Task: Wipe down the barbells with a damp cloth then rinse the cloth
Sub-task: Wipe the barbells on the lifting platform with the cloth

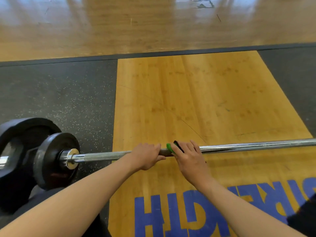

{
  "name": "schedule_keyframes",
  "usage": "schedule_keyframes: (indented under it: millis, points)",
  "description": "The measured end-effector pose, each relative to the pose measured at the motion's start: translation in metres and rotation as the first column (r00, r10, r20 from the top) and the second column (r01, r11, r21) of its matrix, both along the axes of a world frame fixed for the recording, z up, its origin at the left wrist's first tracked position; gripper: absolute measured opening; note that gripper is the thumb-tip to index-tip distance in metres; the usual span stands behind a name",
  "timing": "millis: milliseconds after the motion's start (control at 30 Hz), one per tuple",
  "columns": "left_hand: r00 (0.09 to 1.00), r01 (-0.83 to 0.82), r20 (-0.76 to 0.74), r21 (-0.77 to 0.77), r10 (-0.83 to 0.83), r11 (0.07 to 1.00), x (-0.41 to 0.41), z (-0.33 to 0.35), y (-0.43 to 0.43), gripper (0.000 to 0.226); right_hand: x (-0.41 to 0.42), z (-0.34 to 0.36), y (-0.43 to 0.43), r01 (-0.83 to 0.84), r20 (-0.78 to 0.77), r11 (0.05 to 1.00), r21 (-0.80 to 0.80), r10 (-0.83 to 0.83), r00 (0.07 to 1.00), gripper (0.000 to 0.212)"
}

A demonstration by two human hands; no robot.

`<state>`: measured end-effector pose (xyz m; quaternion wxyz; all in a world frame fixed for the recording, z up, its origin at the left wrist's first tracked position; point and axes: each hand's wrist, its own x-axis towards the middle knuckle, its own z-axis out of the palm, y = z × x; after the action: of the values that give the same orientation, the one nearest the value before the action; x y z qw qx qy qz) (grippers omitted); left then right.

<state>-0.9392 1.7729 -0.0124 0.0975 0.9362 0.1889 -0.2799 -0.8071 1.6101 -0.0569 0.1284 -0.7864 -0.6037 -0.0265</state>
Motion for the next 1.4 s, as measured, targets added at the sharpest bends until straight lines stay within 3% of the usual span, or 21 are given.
schedule_keyframes:
  millis: [133, 200, 267, 333, 400, 467, 533, 633, 700, 767, 833, 900, 967, 1033, 1133, 1233, 1400]
  points:
    - [0.999, 0.020, -0.049, 0.054, -0.017, 0.998, 0.002, 0.001, -0.001, 0.050, 0.027, 0.013, -0.001, 0.108, -0.006, 0.992, -0.071, -0.109, 0.994, 0.032]
    - [0.999, 0.026, -0.029, 0.083, -0.024, 0.996, 0.002, 0.003, -0.002, 0.049, 0.024, 0.030, 0.024, 0.187, -0.060, 0.950, -0.250, -0.208, 0.976, 0.036]
    - [1.000, 0.025, -0.014, 0.109, -0.024, 0.994, 0.002, 0.003, -0.004, 0.049, 0.015, 0.046, 0.055, 0.232, -0.124, 0.848, -0.476, -0.326, 0.937, 0.030]
    - [1.000, 0.012, -0.022, 0.098, -0.010, 0.995, 0.002, 0.002, -0.004, 0.049, 0.002, 0.051, 0.074, 0.245, -0.158, 0.784, -0.571, -0.398, 0.904, 0.025]
    - [0.999, -0.006, -0.036, 0.057, 0.008, 0.998, 0.003, 0.003, -0.001, 0.049, -0.012, 0.043, 0.071, 0.197, -0.140, 0.862, -0.467, -0.292, 0.946, 0.026]
    - [0.997, -0.017, -0.070, 0.003, 0.017, 1.000, 0.006, 0.004, 0.002, 0.048, -0.017, 0.027, 0.048, 0.127, -0.130, 0.964, -0.233, -0.160, 0.979, 0.030]
    - [0.996, -0.007, -0.085, -0.024, 0.005, 1.000, 0.008, 0.003, 0.004, 0.048, -0.004, 0.007, 0.016, 0.040, -0.052, 0.999, -0.020, -0.041, 0.998, 0.032]
    - [0.996, 0.016, -0.086, -0.018, -0.017, 1.000, 0.008, 0.000, 0.006, 0.046, 0.025, 0.000, -0.013, 0.056, 0.002, 0.998, 0.016, -0.056, 0.998, 0.034]
    - [0.997, 0.014, -0.078, -0.014, -0.015, 1.000, 0.007, 0.000, 0.006, 0.044, 0.034, 0.013, -0.004, 0.186, -0.027, 0.980, -0.064, -0.188, 0.982, 0.034]
    - [0.997, 0.009, -0.075, -0.016, -0.010, 1.000, 0.007, -0.001, 0.006, 0.042, 0.035, 0.031, 0.022, 0.293, -0.106, 0.913, -0.284, -0.334, 0.937, 0.039]
    - [0.997, -0.011, -0.071, -0.022, 0.009, 1.000, 0.006, -0.001, 0.005, 0.042, 0.027, 0.050, 0.049, 0.314, -0.130, 0.805, -0.503, -0.430, 0.894, 0.036]
    - [0.997, -0.038, -0.067, -0.040, 0.036, 0.998, 0.006, 0.000, 0.004, 0.043, 0.008, 0.055, 0.072, 0.267, -0.123, 0.773, -0.576, -0.405, 0.906, 0.030]
    - [0.997, -0.053, -0.066, -0.064, 0.049, 0.997, 0.006, 0.002, 0.004, 0.042, -0.017, 0.048, 0.077, 0.215, -0.122, 0.829, -0.516, -0.319, 0.940, 0.033]
    - [0.996, -0.052, -0.073, -0.075, 0.047, 0.996, 0.006, 0.004, 0.003, 0.039, -0.031, 0.034, 0.067, 0.214, -0.167, 0.925, -0.314, -0.275, 0.947, 0.031]
    - [0.996, -0.051, -0.075, -0.075, 0.045, 0.996, 0.006, 0.006, 0.002, 0.042, -0.022, 0.002, 0.030, 0.115, -0.072, 0.993, 0.039, -0.112, 0.991, 0.019]
    - [0.996, -0.052, -0.073, -0.076, 0.046, 0.996, 0.005, 0.004, 0.003, 0.040, 0.004, -0.008, -0.002, 0.033, -0.008, 0.994, 0.107, -0.032, 0.999, 0.026]
    - [0.995, -0.064, -0.084, -0.087, 0.057, 0.994, 0.008, 0.003, 0.005, 0.041, 0.034, 0.000, -0.003, 0.295, -0.065, 0.954, 0.063, -0.291, 0.955, 0.030]
